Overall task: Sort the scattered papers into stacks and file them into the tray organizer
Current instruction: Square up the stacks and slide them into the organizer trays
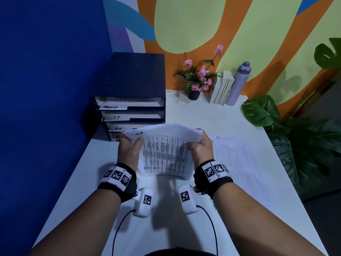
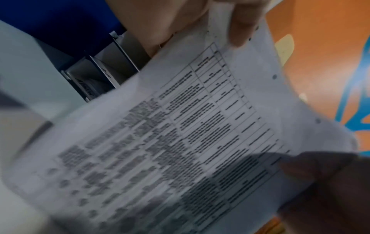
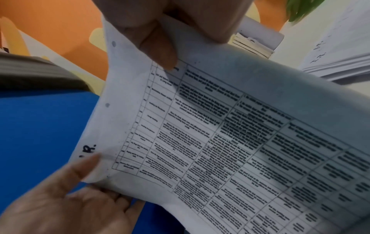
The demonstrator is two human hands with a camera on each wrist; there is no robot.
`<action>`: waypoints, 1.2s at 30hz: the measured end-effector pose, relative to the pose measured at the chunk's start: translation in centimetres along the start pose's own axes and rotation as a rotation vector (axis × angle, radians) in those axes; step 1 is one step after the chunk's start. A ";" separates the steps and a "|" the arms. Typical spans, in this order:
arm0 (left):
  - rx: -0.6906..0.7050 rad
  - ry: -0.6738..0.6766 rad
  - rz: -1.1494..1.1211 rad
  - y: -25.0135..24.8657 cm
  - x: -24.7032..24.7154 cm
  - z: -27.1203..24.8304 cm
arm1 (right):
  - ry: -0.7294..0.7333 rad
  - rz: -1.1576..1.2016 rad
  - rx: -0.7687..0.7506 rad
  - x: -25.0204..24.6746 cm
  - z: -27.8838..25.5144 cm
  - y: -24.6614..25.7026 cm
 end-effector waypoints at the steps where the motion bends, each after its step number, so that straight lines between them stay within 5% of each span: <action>1: 0.002 -0.024 -0.033 -0.5 0.0 -0.2 | 0.004 -0.004 0.000 0.0 0.0 -0.1; 10: 0.087 -0.181 0.171 -2.3 -0.4 0.9 | 0.061 -0.049 -0.024 0.0 0.3 -0.3; 14: 0.124 -0.077 0.238 -1.8 0.1 1.1 | 0.093 -0.059 -0.039 0.1 0.5 -0.6; 20: -0.076 0.028 0.401 3.2 -1.0 2.2 | 0.108 0.014 -0.066 -0.4 1.0 -0.6; 28: -0.021 -0.156 0.409 1.8 -2.8 1.8 | 0.176 -0.138 -0.087 0.6 1.9 -2.2; 32: -0.216 -0.228 0.537 3.1 -6.5 1.2 | 0.164 -0.250 -0.048 3.0 2.1 -3.9; 36: -0.473 -0.144 0.643 6.9 -9.6 -1.0 | 0.105 -0.333 0.110 5.9 3.3 -8.5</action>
Point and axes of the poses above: each hand's wrist, its own z-axis towards the middle knuckle, its own x-axis out of the palm, y = z × x, the point moved 8 cm from there along z, towards the middle knuckle
